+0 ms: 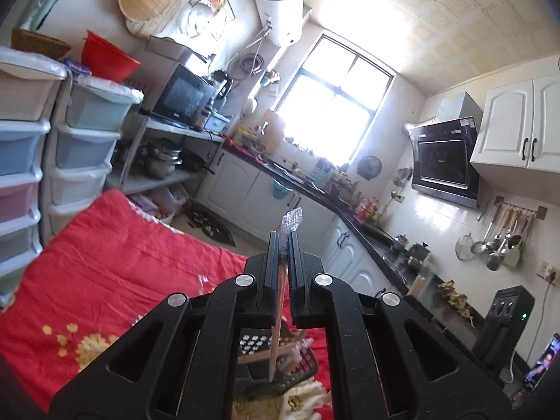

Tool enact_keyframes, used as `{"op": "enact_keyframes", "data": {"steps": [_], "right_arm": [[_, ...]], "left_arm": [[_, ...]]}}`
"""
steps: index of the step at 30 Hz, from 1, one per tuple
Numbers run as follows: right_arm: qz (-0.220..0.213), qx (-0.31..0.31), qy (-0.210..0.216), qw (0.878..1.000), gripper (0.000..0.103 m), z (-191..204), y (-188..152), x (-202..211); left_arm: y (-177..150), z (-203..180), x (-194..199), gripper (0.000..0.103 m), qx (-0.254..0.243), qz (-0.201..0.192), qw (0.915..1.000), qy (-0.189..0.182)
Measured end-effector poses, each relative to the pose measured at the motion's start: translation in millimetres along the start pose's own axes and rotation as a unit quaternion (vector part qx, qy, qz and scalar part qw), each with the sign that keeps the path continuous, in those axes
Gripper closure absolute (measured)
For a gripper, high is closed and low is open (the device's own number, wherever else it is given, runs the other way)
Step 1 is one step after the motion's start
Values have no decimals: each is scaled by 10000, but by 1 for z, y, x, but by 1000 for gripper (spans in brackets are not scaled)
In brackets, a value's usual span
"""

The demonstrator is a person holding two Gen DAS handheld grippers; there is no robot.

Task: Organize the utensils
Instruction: 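Lift both held chopsticks upright and carry them over the green caddy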

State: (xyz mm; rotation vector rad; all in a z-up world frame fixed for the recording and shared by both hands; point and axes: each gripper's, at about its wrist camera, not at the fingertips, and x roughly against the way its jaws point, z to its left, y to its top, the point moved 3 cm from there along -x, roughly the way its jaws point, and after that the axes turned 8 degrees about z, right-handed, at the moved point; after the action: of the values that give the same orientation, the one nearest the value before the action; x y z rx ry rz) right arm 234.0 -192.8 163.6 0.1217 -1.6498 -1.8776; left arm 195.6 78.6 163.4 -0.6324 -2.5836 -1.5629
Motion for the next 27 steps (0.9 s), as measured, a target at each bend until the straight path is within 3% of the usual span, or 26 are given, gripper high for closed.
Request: {"op": "enact_keyframes", "data": {"steps": [12,27], "right_arm": [[-500,-52,-202,9985,97,-13,24,-16],[-862,212,-362,9954,97,-13,17,-33]], "left_arm": [[-9,-5,-14,101,-84,-64,9998,166],[-21,-4,-33,101,-121,-59,9996,231]]}}
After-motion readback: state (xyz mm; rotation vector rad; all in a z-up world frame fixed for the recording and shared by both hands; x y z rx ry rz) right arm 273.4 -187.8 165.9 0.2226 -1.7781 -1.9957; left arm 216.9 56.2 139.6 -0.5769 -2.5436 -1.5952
